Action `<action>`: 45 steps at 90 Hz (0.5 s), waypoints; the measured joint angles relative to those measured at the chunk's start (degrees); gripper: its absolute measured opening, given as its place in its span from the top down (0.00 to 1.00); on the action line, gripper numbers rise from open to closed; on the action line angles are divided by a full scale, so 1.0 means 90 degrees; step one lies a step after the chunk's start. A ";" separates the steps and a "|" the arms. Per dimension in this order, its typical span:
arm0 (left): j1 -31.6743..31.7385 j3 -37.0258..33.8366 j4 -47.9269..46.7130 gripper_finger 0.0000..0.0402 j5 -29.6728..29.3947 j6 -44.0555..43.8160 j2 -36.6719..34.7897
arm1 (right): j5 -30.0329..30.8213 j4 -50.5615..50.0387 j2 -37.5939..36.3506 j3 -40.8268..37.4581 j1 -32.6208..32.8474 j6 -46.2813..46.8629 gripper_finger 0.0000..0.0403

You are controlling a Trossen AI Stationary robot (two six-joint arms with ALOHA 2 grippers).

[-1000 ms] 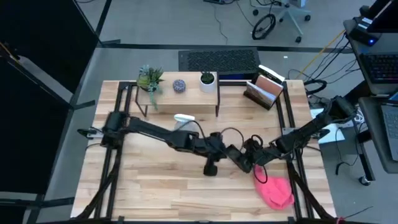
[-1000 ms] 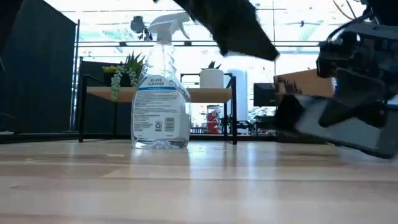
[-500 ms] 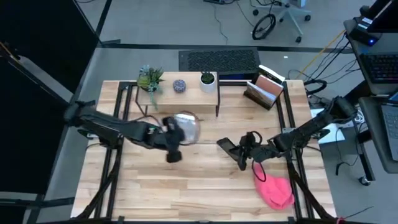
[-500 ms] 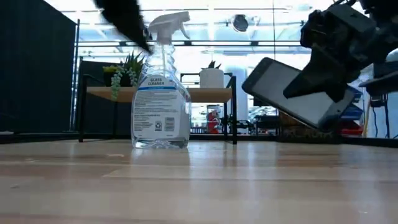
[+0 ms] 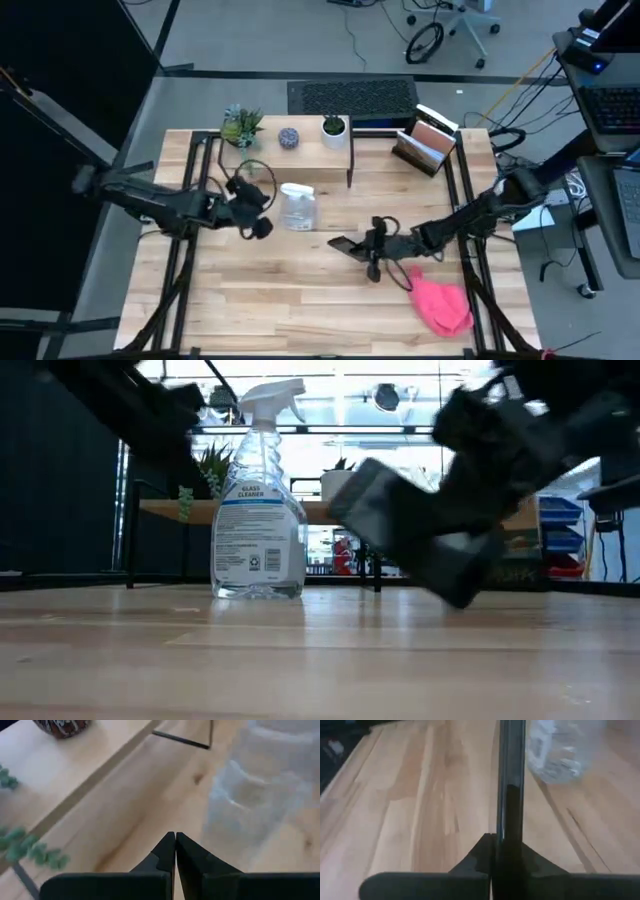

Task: Apply microfiber cloth
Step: Spray the black cellphone with the transparent cleaning spray bottle

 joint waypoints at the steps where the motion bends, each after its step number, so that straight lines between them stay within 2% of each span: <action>1: 0.0053 -0.0010 0.0070 1.00 0.0014 0.0048 0.0036 | -0.0036 0.0002 0.0056 0.0056 -0.0037 -0.0058 0.98; 22: 0.0753 -0.0012 0.1333 1.00 0.0989 0.1049 0.0673 | -0.0254 -0.0260 0.0628 0.0839 -0.0809 -0.1193 0.98; 45: 0.0598 -0.0004 0.1492 1.00 0.2404 0.1452 0.0929 | -0.0201 -0.1454 0.0436 0.1067 -0.1241 -0.2394 0.98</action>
